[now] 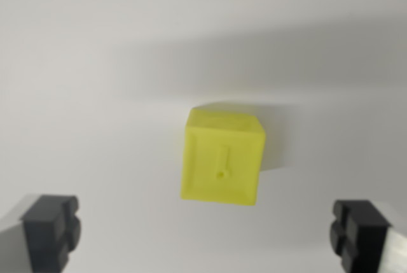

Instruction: Pick yellow cube

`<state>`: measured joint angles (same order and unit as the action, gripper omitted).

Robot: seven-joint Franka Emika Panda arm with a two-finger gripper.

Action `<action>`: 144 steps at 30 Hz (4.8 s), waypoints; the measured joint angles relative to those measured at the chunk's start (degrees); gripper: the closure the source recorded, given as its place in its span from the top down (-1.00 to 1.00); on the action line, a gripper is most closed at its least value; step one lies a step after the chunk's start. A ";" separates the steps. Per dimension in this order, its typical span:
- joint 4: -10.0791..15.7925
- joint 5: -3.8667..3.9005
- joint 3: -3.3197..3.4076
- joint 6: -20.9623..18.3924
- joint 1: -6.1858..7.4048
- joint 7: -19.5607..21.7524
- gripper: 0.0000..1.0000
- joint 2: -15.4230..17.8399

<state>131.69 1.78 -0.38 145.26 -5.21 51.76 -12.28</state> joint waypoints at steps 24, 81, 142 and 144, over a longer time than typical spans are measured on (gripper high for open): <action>3.23 -0.64 0.00 8.03 -0.67 1.00 1.00 -5.60; 3.13 -1.17 0.00 16.72 -1.14 1.56 -1.00 -14.92; 4.60 -1.68 0.00 -3.62 -1.06 1.20 -1.00 6.81; 4.46 -1.68 0.00 -4.35 -1.06 1.19 -1.00 7.41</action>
<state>136.15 0.10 -0.38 140.91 -6.27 52.95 -4.87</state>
